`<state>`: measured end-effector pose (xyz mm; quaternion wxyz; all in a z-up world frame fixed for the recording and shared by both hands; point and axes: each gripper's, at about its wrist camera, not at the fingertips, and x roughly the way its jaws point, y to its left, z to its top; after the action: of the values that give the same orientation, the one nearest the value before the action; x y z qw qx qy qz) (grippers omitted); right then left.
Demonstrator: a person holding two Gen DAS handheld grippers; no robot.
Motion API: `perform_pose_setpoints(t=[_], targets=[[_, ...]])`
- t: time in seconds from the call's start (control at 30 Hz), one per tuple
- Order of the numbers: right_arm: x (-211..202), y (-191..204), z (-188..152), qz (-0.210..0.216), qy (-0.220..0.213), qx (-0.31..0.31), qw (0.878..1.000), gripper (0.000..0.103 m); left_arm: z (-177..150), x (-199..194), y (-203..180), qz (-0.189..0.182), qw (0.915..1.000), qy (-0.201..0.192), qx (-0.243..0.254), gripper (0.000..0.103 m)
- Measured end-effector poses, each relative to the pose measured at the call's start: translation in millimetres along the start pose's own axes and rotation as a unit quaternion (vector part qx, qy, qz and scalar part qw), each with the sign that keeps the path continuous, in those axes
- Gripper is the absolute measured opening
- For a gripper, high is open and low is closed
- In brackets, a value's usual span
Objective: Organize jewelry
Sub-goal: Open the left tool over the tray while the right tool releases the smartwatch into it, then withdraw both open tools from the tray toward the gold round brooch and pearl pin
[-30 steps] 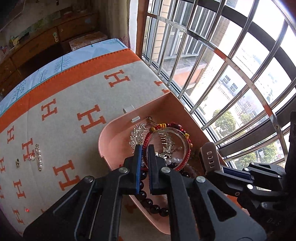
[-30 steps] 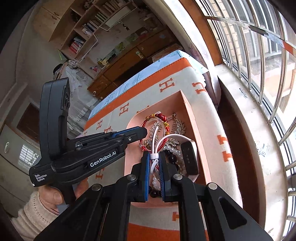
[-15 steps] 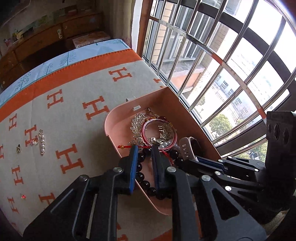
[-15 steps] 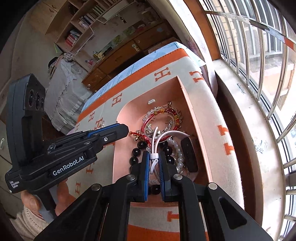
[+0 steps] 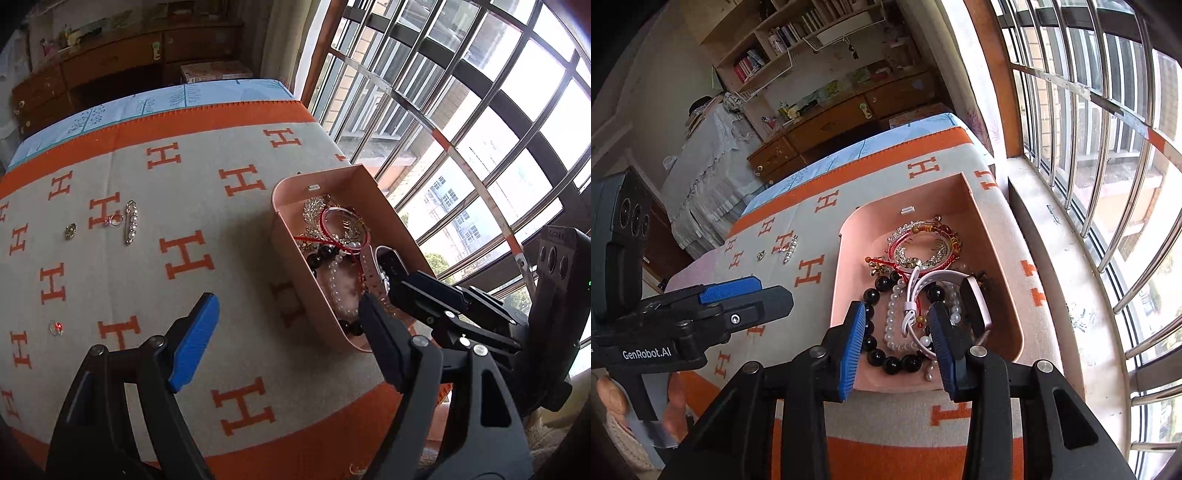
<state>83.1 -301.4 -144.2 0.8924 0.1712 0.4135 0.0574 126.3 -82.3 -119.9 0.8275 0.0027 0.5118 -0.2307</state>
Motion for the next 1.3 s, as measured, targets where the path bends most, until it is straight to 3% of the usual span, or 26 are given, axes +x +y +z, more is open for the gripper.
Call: perform_pose_setpoints(t=[0.43, 0.6, 0.77, 0.83, 1.0, 1.3], targets=[[-22, 42, -24, 0.001, -0.004, -0.034, 0.999, 0.037, -59, -45, 87, 0.07, 0.9925, -0.014, -0.099, 0.076], [-15, 68, -24, 0.003, 0.003, -0.056, 0.998, 0.037, -67, -74, 115, 0.092, 0.9892, -0.037, -0.108, 0.076], [-6, 95, -17, 0.006, 0.008, -0.081, 0.997, 0.037, -70, -90, 132, 0.107, 0.9902, -0.03, -0.085, 0.076], [-1, 108, -11, 0.011, 0.015, -0.09, 0.996, 0.037, -68, -95, 138, 0.122, 0.9894, -0.029, -0.073, 0.076], [20, 139, 13, 0.028, 0.048, -0.105, 0.993, 0.037, -53, -107, 166, 0.12, 0.9892, -0.028, -0.08, 0.076], [76, 195, 94, 0.026, 0.1, -0.114, 0.988, 0.036, 15, -114, 220, 0.126, 0.9877, -0.038, -0.084, 0.076]])
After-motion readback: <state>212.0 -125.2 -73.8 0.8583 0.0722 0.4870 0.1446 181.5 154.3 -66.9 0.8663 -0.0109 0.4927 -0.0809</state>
